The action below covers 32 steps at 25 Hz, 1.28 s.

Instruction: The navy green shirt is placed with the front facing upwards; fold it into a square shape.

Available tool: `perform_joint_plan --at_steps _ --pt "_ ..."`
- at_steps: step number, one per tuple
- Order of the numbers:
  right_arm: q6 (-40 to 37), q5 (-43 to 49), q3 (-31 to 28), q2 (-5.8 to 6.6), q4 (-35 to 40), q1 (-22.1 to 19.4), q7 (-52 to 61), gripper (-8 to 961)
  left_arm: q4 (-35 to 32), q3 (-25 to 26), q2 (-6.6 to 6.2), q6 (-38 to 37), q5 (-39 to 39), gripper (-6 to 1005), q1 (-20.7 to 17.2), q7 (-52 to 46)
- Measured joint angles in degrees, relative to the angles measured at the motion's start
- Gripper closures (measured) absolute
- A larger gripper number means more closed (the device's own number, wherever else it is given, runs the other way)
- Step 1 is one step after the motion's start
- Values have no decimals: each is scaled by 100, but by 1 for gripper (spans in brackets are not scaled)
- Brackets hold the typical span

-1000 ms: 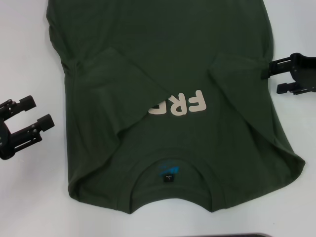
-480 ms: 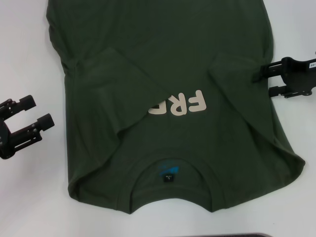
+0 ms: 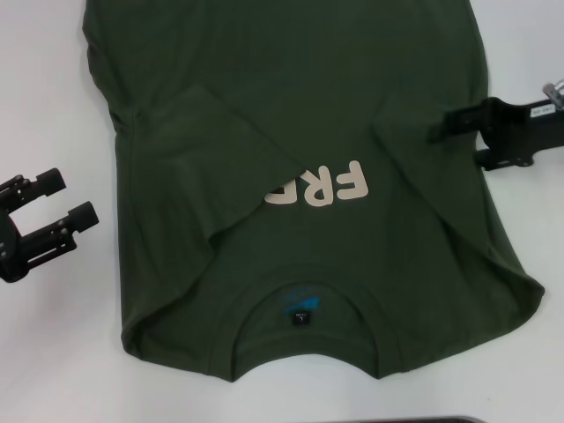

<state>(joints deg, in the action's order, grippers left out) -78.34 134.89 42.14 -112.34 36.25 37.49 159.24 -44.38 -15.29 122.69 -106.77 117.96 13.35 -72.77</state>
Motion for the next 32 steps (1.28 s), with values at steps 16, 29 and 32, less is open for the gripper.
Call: perform_joint_plan --at_steps 16,29,32 --pt "-1002 -1579 -501 383 -295 -403 -684 219 0 9 -2 28 -1 225 -4 -17" --pt "-1704 -2494 -1041 40 -286 -720 -5868 216 4 -53 -162 -732 26 224 26 -645" --pt "-1705 -2562 -1082 -41 -387 -799 -6613 216 2 -187 -172 -1010 18 224 27 -804"
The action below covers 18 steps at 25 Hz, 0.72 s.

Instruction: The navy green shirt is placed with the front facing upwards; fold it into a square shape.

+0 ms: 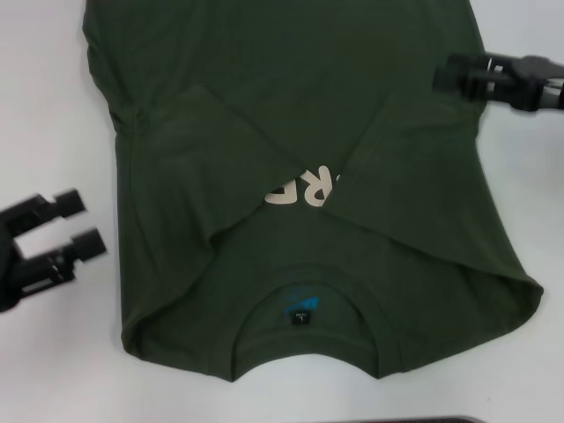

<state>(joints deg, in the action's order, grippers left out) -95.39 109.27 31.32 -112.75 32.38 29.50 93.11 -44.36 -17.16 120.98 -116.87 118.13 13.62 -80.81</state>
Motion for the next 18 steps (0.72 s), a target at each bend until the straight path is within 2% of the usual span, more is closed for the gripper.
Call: perform_joint_plan --at_steps 3,5,6,8,10,14,17,18 --pt "-495 91 184 -119 171 -85 -983 215 39 -489 1 -41 14 224 -11 -297" --pt "-712 162 211 -329 535 -240 -1640 228 115 -762 25 -41 14 224 -37 -358" --pt "-798 175 206 -466 752 -338 -1921 234 138 -794 63 -39 8 224 -46 -339" --pt "-890 133 212 -634 1060 -484 -2232 247 154 -788 175 -37 2 224 -68 -262" --pt "-971 109 256 -670 1165 -553 -2264 253 143 -773 253 -36 0 224 -78 -210" --pt "-1125 133 280 -612 1106 -587 -1855 247 157 -772 281 -25 -2 232 -114 -147" --pt "-1393 166 320 -627 1227 -716 -1676 189 164 -714 270 -37 -72 235 -171 -278" --pt "-1502 201 332 -633 1313 -763 -1514 160 178 -721 173 -40 -117 234 -195 -931"
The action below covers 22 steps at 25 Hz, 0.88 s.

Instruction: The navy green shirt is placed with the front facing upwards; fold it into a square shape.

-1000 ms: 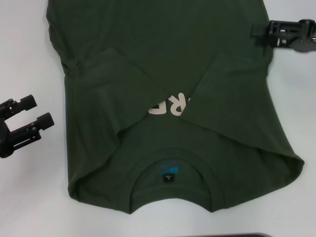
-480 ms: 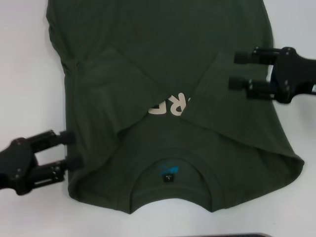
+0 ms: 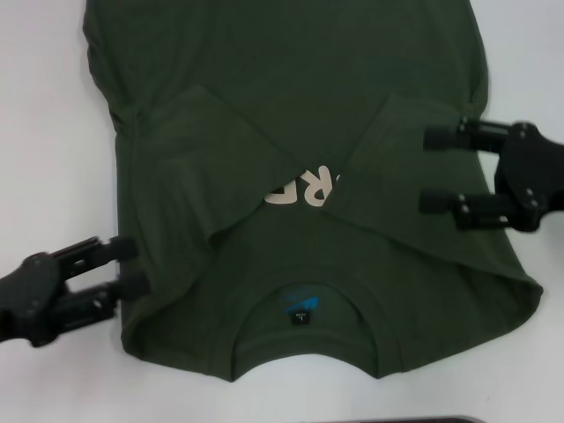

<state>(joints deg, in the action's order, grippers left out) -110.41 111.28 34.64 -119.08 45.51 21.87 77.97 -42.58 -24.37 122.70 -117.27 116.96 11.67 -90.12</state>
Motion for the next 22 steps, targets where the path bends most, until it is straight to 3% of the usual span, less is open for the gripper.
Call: perform_joint_plan --at_steps 4,7,13,16,22 --pt "-102 189 5 84 126 0 1069 98 194 104 -254 40 19 235 21 -1814" --pt "-5 306 -55 134 105 24 1523 90 130 158 -352 70 86 237 -21 -3178" --pt "116 275 -265 131 55 50 1913 87 -486 126 -282 200 730 237 -97 -4387" --pt "174 303 -277 149 54 64 2022 87 -470 110 -230 294 1203 238 -46 -4504" --pt "227 281 -381 156 54 22 2063 87 -419 113 -162 462 1417 238 -60 -4580"
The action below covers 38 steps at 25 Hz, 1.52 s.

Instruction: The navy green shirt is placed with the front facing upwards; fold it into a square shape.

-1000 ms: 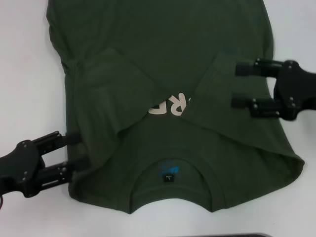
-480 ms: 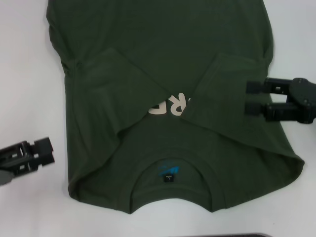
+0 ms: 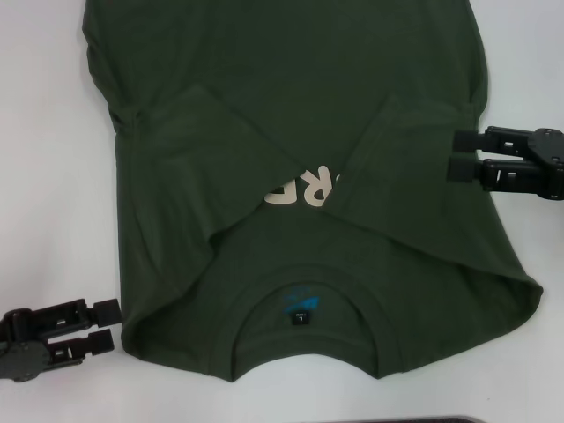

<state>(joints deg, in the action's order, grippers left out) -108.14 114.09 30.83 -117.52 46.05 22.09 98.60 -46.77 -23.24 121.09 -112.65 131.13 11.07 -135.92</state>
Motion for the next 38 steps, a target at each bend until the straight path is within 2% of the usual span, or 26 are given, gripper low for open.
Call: perform_joint_plan --at_steps 12,38 --pt "141 45 -17 14 0 -67 39 86 82 -17 127 838 505 237 116 -389" --pt "152 10 -42 10 0 -29 45 87 99 -23 234 1040 688 238 226 -479"
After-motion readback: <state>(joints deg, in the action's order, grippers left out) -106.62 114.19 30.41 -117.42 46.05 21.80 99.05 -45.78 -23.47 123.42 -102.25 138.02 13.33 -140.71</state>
